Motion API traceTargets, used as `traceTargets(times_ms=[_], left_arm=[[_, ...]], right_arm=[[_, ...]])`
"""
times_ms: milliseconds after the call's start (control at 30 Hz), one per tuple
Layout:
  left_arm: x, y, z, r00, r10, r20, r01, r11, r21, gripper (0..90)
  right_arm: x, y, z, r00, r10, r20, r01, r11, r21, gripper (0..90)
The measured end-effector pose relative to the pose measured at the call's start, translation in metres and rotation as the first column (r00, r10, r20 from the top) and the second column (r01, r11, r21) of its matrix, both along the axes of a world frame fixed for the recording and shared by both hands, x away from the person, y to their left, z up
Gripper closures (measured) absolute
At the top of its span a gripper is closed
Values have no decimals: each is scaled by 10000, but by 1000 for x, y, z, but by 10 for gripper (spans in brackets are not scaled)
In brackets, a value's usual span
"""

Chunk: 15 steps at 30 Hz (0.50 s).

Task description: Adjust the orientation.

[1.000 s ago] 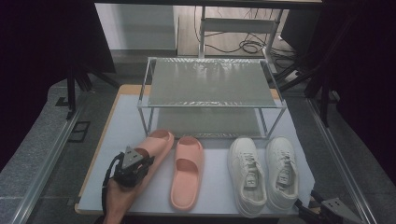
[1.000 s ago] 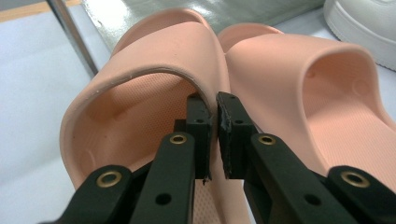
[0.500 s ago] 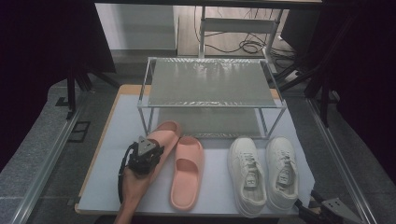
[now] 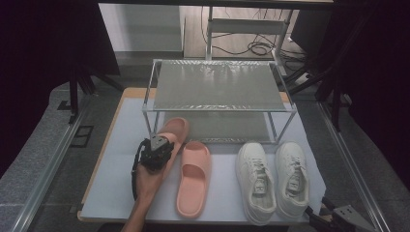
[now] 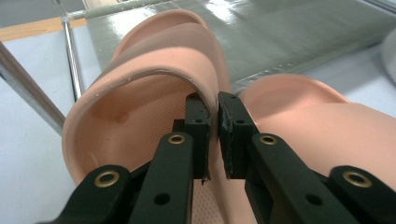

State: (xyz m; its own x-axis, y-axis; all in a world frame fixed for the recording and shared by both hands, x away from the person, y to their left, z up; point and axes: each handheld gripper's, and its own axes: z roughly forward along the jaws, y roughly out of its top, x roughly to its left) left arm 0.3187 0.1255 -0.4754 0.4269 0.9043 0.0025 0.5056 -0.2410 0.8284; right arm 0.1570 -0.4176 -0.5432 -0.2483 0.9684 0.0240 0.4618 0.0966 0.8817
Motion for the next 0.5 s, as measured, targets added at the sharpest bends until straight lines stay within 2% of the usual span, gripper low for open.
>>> traceTargets(times_ms=[267, 500], left_arm=[[11, -9, -3, 9999, 118, 31, -119, 9994, 332, 830], [20, -19, -9, 9997, 2, -224, 15, 9971, 759, 822]], right_arm=[[0, 0, 0, 10000, 2, 32, -2, 10000, 17, 242], [0, 0, 0, 10000, 23, 37, -23, 10000, 16, 241]])
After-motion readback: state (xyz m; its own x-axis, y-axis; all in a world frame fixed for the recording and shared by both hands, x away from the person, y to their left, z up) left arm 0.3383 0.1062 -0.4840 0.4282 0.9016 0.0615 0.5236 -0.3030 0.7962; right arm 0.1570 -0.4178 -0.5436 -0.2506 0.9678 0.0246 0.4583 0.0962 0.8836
